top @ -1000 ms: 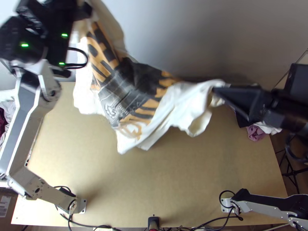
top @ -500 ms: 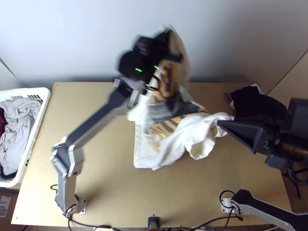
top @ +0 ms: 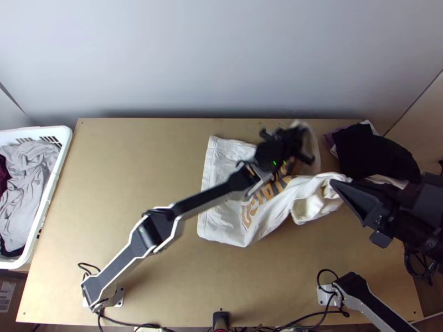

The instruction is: Fold the t-shirt

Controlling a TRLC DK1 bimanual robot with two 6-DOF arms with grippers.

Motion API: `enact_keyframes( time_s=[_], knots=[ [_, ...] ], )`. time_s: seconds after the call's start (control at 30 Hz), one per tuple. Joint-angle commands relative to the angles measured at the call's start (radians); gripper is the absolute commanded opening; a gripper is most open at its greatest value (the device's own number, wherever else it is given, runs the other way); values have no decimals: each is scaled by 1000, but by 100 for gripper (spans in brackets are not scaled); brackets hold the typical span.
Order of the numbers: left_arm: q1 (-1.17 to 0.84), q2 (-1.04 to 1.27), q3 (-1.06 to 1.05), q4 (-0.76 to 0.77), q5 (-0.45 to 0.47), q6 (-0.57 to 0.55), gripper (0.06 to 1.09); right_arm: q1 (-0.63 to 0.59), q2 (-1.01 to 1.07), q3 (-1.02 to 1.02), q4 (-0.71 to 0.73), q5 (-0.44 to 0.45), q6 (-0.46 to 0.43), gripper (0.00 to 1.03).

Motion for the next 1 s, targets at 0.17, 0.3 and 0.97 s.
enact_keyframes(
  time_s=[0.17, 0.3, 0.97],
  knots=[
    [-16, 84, -12, 13, -28, 28, 104, -233, -58, -74, 155, 6, 0, 3],
    [79, -82, -124, -97, -66, 22, 104, -302, -16, -57, 190, 4, 5, 3],
    [248, -1055, -1019, -178, -39, 23, 104, -411, 67, -82, 354, 82, 23, 3]
  ],
)
